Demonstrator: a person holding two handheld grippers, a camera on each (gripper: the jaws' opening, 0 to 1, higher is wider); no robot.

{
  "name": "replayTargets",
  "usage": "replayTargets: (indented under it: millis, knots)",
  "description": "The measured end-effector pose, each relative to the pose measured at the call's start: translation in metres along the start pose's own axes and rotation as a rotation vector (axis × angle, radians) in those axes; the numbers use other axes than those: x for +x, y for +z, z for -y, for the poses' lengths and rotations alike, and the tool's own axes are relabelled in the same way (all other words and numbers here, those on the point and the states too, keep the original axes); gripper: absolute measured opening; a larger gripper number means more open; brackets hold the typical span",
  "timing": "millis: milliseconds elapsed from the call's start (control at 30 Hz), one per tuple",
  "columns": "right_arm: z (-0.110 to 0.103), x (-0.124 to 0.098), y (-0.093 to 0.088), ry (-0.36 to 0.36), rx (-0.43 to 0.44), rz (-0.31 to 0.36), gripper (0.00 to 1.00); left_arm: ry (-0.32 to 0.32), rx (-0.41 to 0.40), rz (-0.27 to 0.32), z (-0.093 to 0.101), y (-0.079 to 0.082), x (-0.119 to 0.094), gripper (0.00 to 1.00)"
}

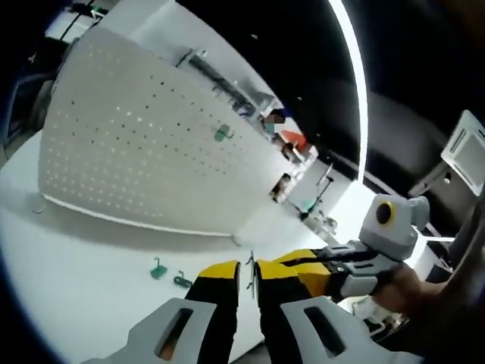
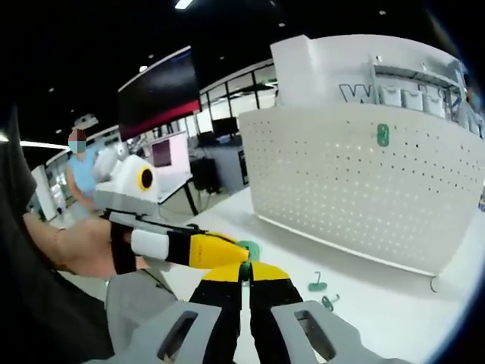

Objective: Insert the hook assembly into the mounting plate slot until the hook locks in place.

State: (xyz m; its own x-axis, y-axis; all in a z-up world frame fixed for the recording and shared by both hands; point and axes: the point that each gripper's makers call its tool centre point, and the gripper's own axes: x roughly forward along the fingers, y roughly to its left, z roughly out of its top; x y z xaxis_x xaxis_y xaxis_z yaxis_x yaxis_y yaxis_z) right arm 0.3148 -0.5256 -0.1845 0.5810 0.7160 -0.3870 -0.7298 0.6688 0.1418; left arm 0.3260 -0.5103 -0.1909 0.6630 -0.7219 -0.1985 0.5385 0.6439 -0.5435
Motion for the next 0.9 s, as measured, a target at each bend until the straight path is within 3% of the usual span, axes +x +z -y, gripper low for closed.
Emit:
replayTargets:
  millis: [133,267,367,567,700,800,900]
  knots:
    - [0.008,-0.004,0.002,-0.023,-0.003,0.009,0.0,-0.01,0.068,-0.021,0.003,-0.002,0.001,0.26]
    - [0.016,-0.007,0.002,-0.039,-0.001,0.015,0.0,-0.01,0.126,-0.033,0.004,-0.002,0.003,0.52]
    - [0.019,-0.008,0.001,-0.048,-0.004,0.016,0.0,-0.029,0.164,-0.04,0.009,-0.001,0.004,0.66]
    - [0.021,-0.009,0.001,-0.053,-0.007,0.017,0.0,-0.059,0.208,-0.056,0.022,-0.002,0.005,0.86]
    - [0.024,-0.01,0.001,-0.061,-0.011,0.021,0.0,-0.068,0.252,-0.085,0.028,-0.007,0.004,0.9]
    - [0.027,-0.009,0.002,-0.062,0.002,0.023,0.0,-0.082,0.227,-0.088,0.032,-0.009,0.005,0.99]
    - [0.028,-0.008,0.003,-0.064,0.0,0.025,0.0,-0.104,0.224,-0.089,0.039,-0.01,0.003,1.0]
